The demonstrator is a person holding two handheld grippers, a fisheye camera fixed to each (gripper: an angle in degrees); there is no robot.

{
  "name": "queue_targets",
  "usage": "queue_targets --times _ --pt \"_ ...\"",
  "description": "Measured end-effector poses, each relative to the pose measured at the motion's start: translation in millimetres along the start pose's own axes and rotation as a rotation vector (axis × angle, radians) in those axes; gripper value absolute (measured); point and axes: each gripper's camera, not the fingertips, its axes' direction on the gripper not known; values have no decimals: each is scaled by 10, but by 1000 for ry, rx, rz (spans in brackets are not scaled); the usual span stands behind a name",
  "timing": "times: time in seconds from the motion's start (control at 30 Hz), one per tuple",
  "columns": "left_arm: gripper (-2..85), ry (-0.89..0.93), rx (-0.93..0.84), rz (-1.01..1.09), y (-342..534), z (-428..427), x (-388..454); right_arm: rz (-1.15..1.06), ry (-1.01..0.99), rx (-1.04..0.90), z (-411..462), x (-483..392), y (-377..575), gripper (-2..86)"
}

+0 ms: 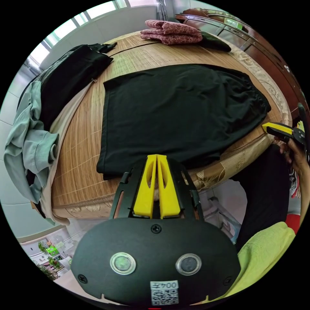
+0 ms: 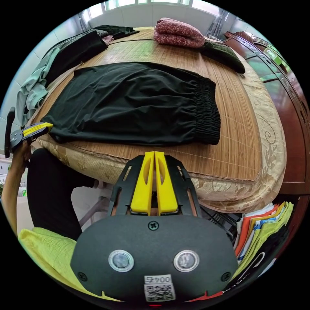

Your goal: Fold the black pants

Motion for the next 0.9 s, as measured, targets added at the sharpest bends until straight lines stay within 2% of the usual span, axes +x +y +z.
queue_targets --times 0.5,0.9 --pt "3 -52 -12 29 -459 -5 92 111 -170 -15 198 317 -142 -8" --pt "3 -215 -1 96 -700 43 354 91 -133 -31 182 479 -127 -8"
